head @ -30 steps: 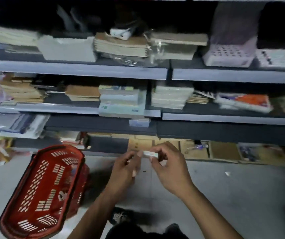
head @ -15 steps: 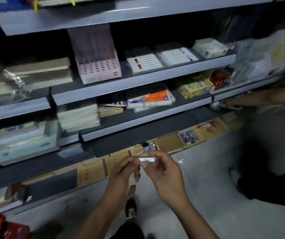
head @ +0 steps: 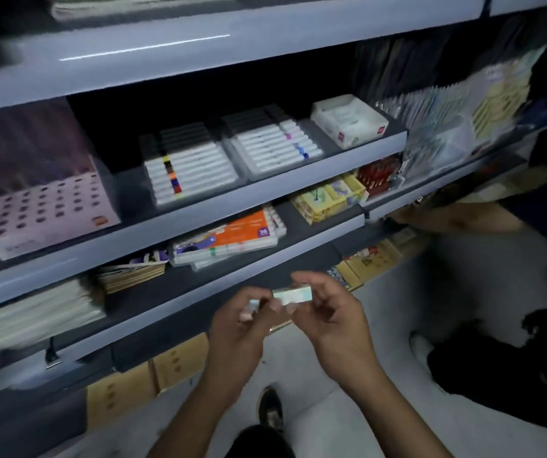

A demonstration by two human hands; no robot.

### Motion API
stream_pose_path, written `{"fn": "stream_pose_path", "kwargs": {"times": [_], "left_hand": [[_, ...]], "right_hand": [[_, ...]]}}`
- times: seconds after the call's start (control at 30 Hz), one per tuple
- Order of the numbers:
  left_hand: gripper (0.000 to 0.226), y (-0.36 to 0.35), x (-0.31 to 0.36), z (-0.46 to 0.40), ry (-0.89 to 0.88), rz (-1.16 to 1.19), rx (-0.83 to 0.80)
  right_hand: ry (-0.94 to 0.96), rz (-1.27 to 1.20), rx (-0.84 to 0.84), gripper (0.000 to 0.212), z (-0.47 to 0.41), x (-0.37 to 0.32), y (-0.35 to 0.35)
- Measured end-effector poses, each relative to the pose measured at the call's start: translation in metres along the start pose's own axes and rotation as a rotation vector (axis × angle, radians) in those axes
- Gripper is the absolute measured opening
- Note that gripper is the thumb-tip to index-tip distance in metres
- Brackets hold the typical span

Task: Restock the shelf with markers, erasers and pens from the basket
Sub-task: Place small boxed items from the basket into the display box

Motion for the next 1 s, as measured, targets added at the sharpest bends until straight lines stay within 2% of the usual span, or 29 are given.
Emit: {"fn": "stream_pose_path", "kwargs": {"times": [0.17,0.3,0.37,0.63,0.83,1.0], "left_hand": [[0.011,-0.03,0.031,-0.061,-0.256,-0.155,0.074],[0.002,-0.054,0.052,-0.094,-0.375,-0.173,0.092],[0.005,-0.066,0.056,-0.109,-0.416,-0.184,0.106],[0.023,-0.119,0.071,-0.158,-0.398,-0.263,0.196],[0.014,-0.166,0.085,-0.185,-0.358,-0.263,0.336],[0.014,-0.196,0.094,-0.2,-0.347,-0.314,0.477]], "right_hand": [[-0.052,-0.163,0.116,0.043,-0.066,-0.005,0.02],[-0.033,-0.235,0.134,0.04,-0.105,-0.013,0.032],[-0.027,-0.239,0.122,0.041,-0.123,-0.015,0.04],[0.0,-0.183,-0.019,0.046,-0.199,-0.009,0.086],[0.041,-0.165,-0.209,0.031,-0.258,-0.023,0.139],[0.072,-0.016,-0.269,0.026,-0.305,-0.033,0.18]]}}
Point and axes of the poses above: each hand's wrist, its own z-axis away from the middle knuckle, its own y-axis out of the back of the hand, x = y × z, the point moved 3 cm from there along -z, towards the middle knuckle, and after that the axes turned 8 degrees about y, right-handed, at the moved point
